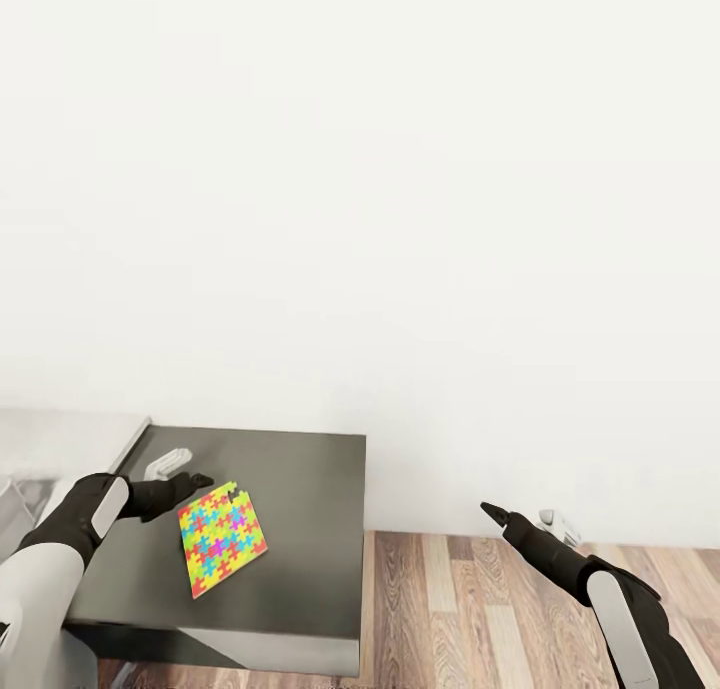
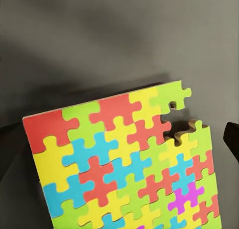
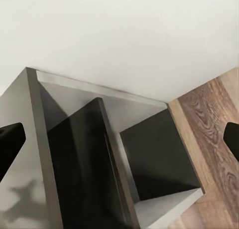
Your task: Put all the toys in the child's room - the three board games (two on the bed and one on the table), the two jigsaw puzzles on the table, and the tennis ball on the table - inside the toy box on the table in the child's room.
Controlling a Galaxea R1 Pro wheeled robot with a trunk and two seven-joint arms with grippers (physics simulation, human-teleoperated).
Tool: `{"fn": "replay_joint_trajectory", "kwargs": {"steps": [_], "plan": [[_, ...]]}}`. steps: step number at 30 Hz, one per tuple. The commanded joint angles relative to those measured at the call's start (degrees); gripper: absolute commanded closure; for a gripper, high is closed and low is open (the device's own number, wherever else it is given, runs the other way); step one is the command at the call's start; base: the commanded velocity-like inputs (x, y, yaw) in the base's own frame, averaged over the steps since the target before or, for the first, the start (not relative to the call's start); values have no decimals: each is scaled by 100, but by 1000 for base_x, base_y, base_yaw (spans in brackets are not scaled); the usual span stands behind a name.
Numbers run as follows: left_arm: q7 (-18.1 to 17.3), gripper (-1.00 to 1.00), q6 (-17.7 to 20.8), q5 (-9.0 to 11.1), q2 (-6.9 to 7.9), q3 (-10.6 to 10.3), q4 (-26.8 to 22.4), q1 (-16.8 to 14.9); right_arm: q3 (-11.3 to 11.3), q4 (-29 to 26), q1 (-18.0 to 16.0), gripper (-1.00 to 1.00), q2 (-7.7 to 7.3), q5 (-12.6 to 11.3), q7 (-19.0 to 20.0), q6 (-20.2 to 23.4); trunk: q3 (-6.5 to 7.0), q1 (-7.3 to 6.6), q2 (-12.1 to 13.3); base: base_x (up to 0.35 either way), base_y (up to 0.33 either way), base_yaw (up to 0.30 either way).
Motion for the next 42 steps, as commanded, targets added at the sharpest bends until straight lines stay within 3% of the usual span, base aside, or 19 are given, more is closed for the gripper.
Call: {"fn": "replay_joint_trajectory", "kwargs": {"steps": [1,11,24,42], "plan": [[-26,-100,40,-3,0,32,-4,-6,-11,-3,-5,-100,1,12,27,33,-20,3,-12,0,0,0],[-402,-100,41,-24,18,31,-4,-5,-10,4,-5,-100,1,6,19,33,-114,3,-12,0,0,0],[-434,-100,39,-18,29,29,-4,-3,-10,4,-5,-100,1,5,6,29,-222,3,-12,0,0,0],[-430,-100,32,-26,30,30,-12,-3,-10,4,-5,-100,1,7,5,25,-208,3,-12,0,0,-9]]}}
